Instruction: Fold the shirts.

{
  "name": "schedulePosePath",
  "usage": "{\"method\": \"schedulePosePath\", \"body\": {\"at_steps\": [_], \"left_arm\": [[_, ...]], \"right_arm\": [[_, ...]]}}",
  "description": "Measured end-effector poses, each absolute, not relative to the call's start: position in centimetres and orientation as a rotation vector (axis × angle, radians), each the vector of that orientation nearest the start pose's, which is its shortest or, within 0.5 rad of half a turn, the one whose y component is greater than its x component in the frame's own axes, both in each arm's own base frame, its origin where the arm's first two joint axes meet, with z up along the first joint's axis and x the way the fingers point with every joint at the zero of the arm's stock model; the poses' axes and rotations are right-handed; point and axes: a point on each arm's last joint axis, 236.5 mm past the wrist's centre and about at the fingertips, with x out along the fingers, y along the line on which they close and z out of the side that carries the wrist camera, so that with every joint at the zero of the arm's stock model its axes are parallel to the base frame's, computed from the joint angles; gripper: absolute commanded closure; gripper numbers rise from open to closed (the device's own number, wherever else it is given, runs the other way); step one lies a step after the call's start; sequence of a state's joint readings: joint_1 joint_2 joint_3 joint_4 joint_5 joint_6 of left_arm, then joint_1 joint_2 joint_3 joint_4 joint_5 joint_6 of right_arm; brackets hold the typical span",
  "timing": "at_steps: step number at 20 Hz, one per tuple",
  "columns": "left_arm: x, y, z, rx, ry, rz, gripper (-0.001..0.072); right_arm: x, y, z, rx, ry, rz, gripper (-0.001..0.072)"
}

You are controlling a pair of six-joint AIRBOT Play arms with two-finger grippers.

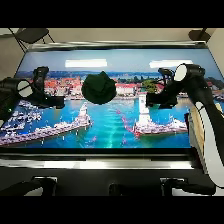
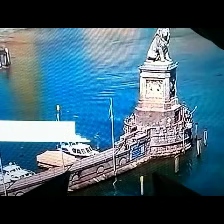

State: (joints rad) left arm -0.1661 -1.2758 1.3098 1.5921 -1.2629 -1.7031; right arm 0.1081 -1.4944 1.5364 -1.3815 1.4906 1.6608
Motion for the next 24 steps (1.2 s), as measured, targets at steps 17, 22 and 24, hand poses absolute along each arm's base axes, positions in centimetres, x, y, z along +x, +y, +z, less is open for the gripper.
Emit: {"method": "schedulePosePath", "body": {"at_steps": [17,22,24], "left_arm": [[40.2,-6.5,5.9,-0.016,1.178,-0.058,0.01],[43.4,-11.8,7.4,-0.227,1.037,-0.191,0.0042],[44.5,-14.3,7.0,-0.326,1.023,-0.234,-0.0013]], "right_arm": [[39.4,8.7,3.9,0.144,1.463,0.167,0.0022],[39.4,8.7,3.9,0.143,1.463,0.166,0.0022],[39.4,8.7,3.9,0.143,1.463,0.166,0.0022]]}}
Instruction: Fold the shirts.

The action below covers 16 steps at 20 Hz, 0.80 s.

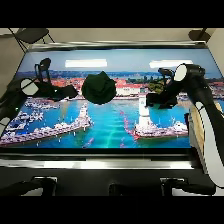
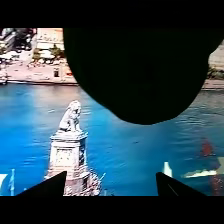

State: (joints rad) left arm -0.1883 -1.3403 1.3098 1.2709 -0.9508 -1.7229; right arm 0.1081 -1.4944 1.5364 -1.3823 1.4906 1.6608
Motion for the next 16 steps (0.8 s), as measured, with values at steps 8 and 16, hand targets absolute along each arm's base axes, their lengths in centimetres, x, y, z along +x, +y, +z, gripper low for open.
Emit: {"method": "schedulePosePath", "body": {"at_steps": [8,16], "left_arm": [[47.9,-17.1,-2.7,-0.842,1.205,-0.11,-0.0013],[51.7,-18.9,-6.4,-1.101,1.142,-0.097,-0.0013]], "right_arm": [[39.4,8.9,3.9,0.156,1.463,0.165,0.0022],[39.9,9.1,4.0,0.17,1.442,0.17,0.0022]]}}
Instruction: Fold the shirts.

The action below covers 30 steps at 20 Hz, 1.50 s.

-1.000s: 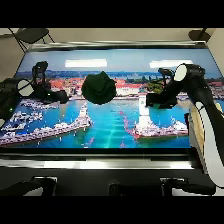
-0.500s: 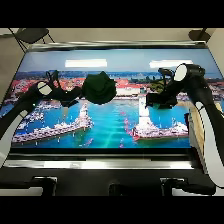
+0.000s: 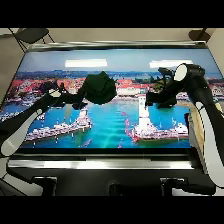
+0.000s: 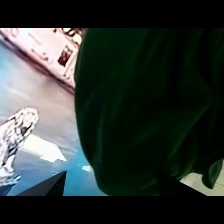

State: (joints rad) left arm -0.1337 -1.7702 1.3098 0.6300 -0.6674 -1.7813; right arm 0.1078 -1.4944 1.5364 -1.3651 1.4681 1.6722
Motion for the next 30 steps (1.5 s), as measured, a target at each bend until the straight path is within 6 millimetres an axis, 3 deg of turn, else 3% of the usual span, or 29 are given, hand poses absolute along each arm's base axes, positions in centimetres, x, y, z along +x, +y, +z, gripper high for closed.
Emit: {"method": "schedulePosePath", "body": {"at_steps": [3,4,5,6,7,8,9,14,17,19,21,22,23,24,27,28,30], "left_arm": [[52.8,-19.6,-6.2,-1.152,1.098,-0.149,0.0007],[53.0,-19.9,-6.1,-1.165,1.092,-0.171,0.0126],[53.0,-20.2,-6.1,-1.176,1.092,-0.193,0.0201],[53.2,-20.2,-6.2,-1.18,1.087,-0.204,0.0229],[53.2,-20.3,-6.3,-1.183,1.085,-0.213,0.0327],[53.3,-20.4,-6.4,-1.187,1.084,-0.222,0.0527],[53.2,-20.6,-6.4,-1.183,1.085,-0.234,0.0674],[53.1,-20.9,-6.2,-1.138,1.073,-0.29,0.0676],[53.1,-20.7,-3.6,-1.096,1.034,-0.354,0.0675],[53.0,-20.3,0.5,-1.047,0.966,-0.426,0.0675],[52.1,-20.8,6.8,-0.965,0.863,-0.533,0.0676],[51.1,-21.2,10.4,-0.922,0.803,-0.59,0.0676],[49.7,-21.8,14.6,-0.876,0.732,-0.65,0.0676],[47.8,-22.7,18.8,-0.831,0.664,-0.713,0.0676],[40.7,-25.5,28.2,-0.695,0.505,-0.877,0.0675],[38.1,-26.4,30.5,-0.656,0.47,-0.923,0.0676],[33.9,-27.8,32.9,-0.605,0.448,-0.978,0.0675]], "right_arm": [[40.3,9.8,4.2,0.192,1.424,0.188,0.0022],[40.3,10.0,4.3,0.2,1.42,0.195,0.0022],[40.4,10.2,4.4,0.207,1.417,0.2,0.0022],[40.4,10.4,4.4,0.216,1.414,0.208,0.0022],[40.4,10.6,4.5,0.221,1.414,0.213,0.0022],[40.4,10.7,4.5,0.227,1.413,0.218,0.0022],[40.4,10.9,4.6,0.233,1.414,0.224,0.0022],[40.3,11.7,4.8,0.261,1.415,0.249,0.0022],[40.3,11.9,4.9,0.268,1.416,0.255,0.0021],[40.2,12.0,4.9,0.271,1.418,0.259,0.0022],[40.2,12.0,4.9,0.272,1.42,0.26,0.0023],[40.0,12.0,4.9,0.271,1.425,0.261,0.0065],[39.7,11.9,4.8,0.265,1.437,0.265,0.02],[39.4,12.0,4.8,0.251,1.447,0.278,0.0254],[37.6,11.8,5.4,0.193,1.492,0.327,0.0253],[37.0,11.4,5.9,0.171,1.497,0.331,0.0253],[35.9,10.6,8.0,0.128,1.465,0.321,0.0244]]}}
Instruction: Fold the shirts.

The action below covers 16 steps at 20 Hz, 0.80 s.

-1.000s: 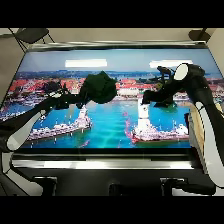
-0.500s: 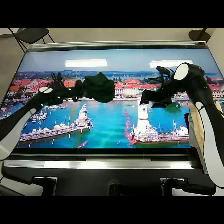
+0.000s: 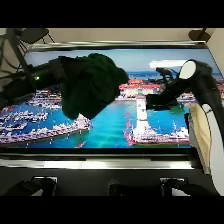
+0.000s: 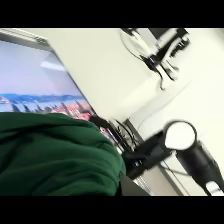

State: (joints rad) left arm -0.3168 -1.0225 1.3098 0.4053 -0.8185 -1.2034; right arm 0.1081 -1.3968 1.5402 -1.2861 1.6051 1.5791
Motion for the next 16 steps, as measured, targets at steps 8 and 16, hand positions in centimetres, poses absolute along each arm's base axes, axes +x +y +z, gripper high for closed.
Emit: {"method": "schedulePosePath", "body": {"at_steps": [8,16], "left_arm": [[26.5,-31.5,22.8,-0.323,0.837,-0.967,0.0674],[27.7,-38.9,6.0,-0.297,1.226,-0.93,0.0008]], "right_arm": [[28.4,6.8,18.9,0.014,1.229,0.244,0.0138],[27.4,5.5,21.0,0.042,1.145,0.164,0.013]]}}
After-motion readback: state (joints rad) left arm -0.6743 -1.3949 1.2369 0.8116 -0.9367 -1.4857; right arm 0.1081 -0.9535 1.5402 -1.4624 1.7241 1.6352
